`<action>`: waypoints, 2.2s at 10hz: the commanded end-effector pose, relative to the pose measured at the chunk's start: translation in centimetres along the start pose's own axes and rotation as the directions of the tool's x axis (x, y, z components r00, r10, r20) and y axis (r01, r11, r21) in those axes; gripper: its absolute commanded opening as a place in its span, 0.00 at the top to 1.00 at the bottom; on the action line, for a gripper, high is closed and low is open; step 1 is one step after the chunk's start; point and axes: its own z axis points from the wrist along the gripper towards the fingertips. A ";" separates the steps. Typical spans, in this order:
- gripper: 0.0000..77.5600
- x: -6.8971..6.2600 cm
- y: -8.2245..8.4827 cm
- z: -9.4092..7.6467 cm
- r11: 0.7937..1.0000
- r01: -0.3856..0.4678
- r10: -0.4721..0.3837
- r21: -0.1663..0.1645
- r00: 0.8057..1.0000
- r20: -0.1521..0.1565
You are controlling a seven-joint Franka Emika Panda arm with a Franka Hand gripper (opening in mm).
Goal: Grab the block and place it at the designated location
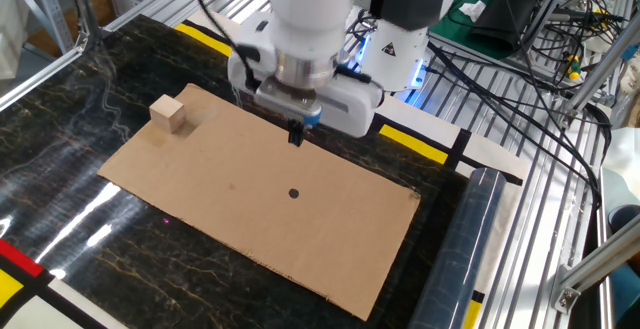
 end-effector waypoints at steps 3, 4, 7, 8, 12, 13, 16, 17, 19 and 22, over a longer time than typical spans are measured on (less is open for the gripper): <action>1.00 -0.7 -0.2 1.2 0.999 0.032 -0.032 0.002 0.999 -0.011; 1.00 -0.7 -0.2 1.2 1.000 0.030 -0.030 0.002 0.999 -0.012; 1.00 -0.6 -0.7 1.4 1.000 0.019 -0.019 0.008 1.000 -0.011; 1.00 -0.6 -1.4 1.8 1.000 0.017 -0.017 0.011 1.000 -0.011; 1.00 -0.6 -2.8 3.1 1.000 0.017 -0.017 0.011 1.000 -0.009; 1.00 -0.7 -3.3 3.1 1.000 0.019 -0.019 0.007 1.000 -0.009; 1.00 -0.8 -5.1 3.5 0.999 0.040 -0.040 0.006 0.999 -0.009; 1.00 -0.9 -5.6 3.9 0.999 0.045 -0.045 0.004 0.999 -0.009; 1.00 -1.1 -6.1 5.0 0.999 0.042 -0.042 0.001 0.999 -0.009; 1.00 -1.1 -6.9 6.0 0.999 0.035 -0.035 0.014 0.999 -0.011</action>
